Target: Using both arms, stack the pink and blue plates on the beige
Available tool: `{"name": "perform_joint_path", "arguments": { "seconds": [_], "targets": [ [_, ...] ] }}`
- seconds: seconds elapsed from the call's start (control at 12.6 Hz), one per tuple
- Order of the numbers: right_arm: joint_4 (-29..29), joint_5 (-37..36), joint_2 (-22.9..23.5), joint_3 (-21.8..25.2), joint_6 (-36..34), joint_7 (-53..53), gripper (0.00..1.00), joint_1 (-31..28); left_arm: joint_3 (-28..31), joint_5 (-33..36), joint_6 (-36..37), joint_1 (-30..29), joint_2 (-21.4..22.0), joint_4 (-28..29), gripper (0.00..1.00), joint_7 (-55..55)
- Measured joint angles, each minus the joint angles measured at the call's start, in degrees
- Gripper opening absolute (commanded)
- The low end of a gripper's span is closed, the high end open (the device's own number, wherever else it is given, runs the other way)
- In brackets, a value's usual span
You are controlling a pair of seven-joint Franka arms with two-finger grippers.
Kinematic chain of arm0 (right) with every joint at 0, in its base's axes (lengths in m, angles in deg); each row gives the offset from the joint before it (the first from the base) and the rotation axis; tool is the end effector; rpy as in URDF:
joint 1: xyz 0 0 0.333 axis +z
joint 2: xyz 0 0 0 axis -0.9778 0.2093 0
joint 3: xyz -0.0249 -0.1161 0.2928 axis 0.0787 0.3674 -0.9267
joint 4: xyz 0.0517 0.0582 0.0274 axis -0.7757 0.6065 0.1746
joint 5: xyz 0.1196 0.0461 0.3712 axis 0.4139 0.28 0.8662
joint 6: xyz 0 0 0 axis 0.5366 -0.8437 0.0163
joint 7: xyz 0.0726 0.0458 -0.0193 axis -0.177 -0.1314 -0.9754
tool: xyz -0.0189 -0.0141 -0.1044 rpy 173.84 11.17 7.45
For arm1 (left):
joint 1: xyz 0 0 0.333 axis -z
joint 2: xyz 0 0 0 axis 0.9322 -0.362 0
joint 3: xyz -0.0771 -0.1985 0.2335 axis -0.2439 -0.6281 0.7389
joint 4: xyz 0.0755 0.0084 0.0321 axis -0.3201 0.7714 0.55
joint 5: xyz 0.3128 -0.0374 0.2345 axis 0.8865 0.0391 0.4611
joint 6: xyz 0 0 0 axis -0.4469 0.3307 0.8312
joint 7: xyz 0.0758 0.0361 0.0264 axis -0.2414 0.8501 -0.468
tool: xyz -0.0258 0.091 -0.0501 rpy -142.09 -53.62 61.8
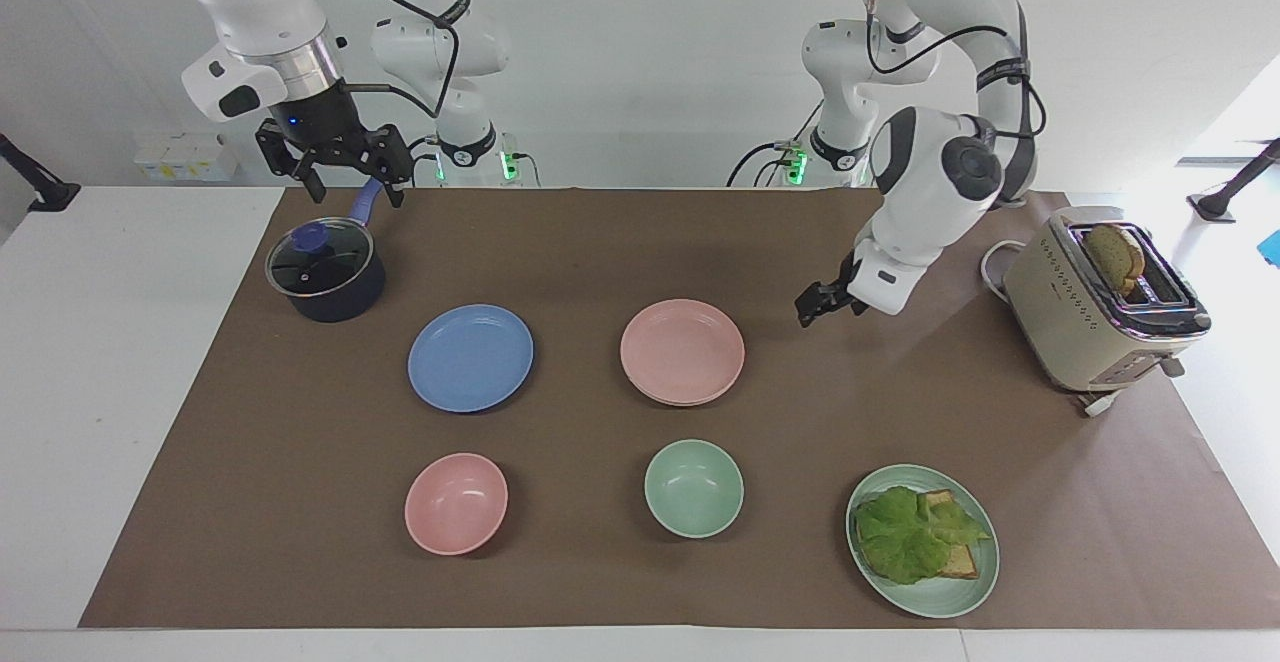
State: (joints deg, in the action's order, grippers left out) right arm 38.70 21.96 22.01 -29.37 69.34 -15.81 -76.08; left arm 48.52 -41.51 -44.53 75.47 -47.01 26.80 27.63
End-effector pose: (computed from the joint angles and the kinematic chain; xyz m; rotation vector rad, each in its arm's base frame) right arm 0.5476 0.0329 0.6457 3.1320 -0.1367 -0.0039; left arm 0.5524 -0.1378 0.4367 2.9796 0.2446 -0.1837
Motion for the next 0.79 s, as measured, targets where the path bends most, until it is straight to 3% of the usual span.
{"name": "perform_joint_path", "arguments": {
  "seconds": [0.32, 0.56, 0.79],
  "targets": [
    [0.0, 0.0, 0.0, 0.0, 0.0, 0.0, 1.0, 0.0, 0.5, 6.7, 10.7, -7.7, 6.6, -4.5, 1.0, 13.3],
    [0.0, 0.0, 0.0, 0.0, 0.0, 0.0, 1.0, 0.0, 0.6, 8.3, 18.0, -7.8, 7.0, -13.5, 1.0, 16.0],
    [0.0, 0.0, 0.0, 0.0, 0.0, 0.0, 1.0, 0.0, 0.9, 8.9, 20.4, -9.0, 7.0, -16.9, 1.0, 16.3]
  ]
}}
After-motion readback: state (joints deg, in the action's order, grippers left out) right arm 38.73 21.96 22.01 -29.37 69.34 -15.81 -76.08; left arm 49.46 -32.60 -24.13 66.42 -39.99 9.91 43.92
